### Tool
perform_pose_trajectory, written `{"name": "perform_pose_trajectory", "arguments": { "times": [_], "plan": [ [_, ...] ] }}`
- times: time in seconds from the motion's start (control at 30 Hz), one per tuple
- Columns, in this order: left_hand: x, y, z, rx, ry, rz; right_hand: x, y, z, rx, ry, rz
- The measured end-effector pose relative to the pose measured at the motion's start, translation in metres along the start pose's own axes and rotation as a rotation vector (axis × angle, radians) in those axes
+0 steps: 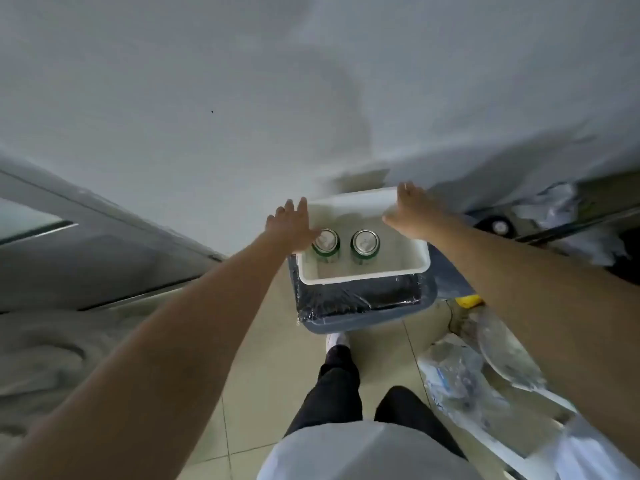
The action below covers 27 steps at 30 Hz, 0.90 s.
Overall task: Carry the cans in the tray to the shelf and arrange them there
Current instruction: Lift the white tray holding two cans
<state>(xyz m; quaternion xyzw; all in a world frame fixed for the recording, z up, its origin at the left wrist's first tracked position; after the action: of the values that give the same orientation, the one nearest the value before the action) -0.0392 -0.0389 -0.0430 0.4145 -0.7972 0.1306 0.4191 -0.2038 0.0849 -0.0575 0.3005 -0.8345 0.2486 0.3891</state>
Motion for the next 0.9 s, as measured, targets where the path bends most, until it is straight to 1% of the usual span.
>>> {"name": "perform_pose_trajectory", "arguments": {
  "times": [0.1, 0.23, 0.33, 0.43, 0.47, 0.53, 0.6, 0.7, 0.83, 0.9],
  "plan": [
    [-0.019, -0.012, 0.015, 0.092, -0.057, -0.129, -0.01, 0.016, 0.009, -0.123, -0.016, 0.057],
    [-0.048, -0.023, 0.034, 0.218, -0.137, -0.266, -0.033, 0.033, 0.029, -0.232, -0.063, 0.198],
    [-0.058, -0.025, 0.041, 0.34, -0.166, -0.377, -0.041, 0.042, 0.04, -0.312, -0.027, 0.344],
    [-0.063, -0.027, 0.041, 0.476, -0.114, -0.523, -0.037, 0.058, 0.042, -0.453, 0.099, 0.503],
    [-0.067, -0.03, 0.041, 0.517, -0.095, -0.59, -0.04, 0.065, 0.043, -0.502, 0.111, 0.568],
    [-0.077, -0.032, 0.043, 0.564, -0.071, -0.767, -0.053, 0.076, 0.043, -0.573, 0.052, 0.712],
    [-0.087, -0.035, 0.05, 0.578, -0.03, -0.914, -0.068, 0.081, 0.046, -0.551, -0.021, 0.79],
    [-0.097, -0.042, 0.055, 0.597, 0.041, -1.086, -0.077, 0.083, 0.05, -0.494, 0.004, 0.868],
    [-0.097, -0.047, 0.049, 0.588, 0.054, -1.221, -0.08, 0.081, 0.045, -0.478, -0.012, 1.001],
    [-0.089, -0.043, 0.04, 0.546, 0.051, -1.263, -0.073, 0.08, 0.032, -0.472, 0.0, 1.041]
  ]
}}
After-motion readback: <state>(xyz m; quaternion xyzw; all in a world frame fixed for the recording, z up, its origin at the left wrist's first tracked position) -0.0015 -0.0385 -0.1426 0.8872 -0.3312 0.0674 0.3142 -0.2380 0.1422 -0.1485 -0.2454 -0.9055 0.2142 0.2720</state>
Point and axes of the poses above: each hand's wrist, its own z-axis towards the middle knuckle, its own x-axis out of the back of the hand, y = z × x, the point moved 7 cm from there along z, towards the middle knuckle, and after that the axes turned 2 degrees about -z, right-handed, at the moved point
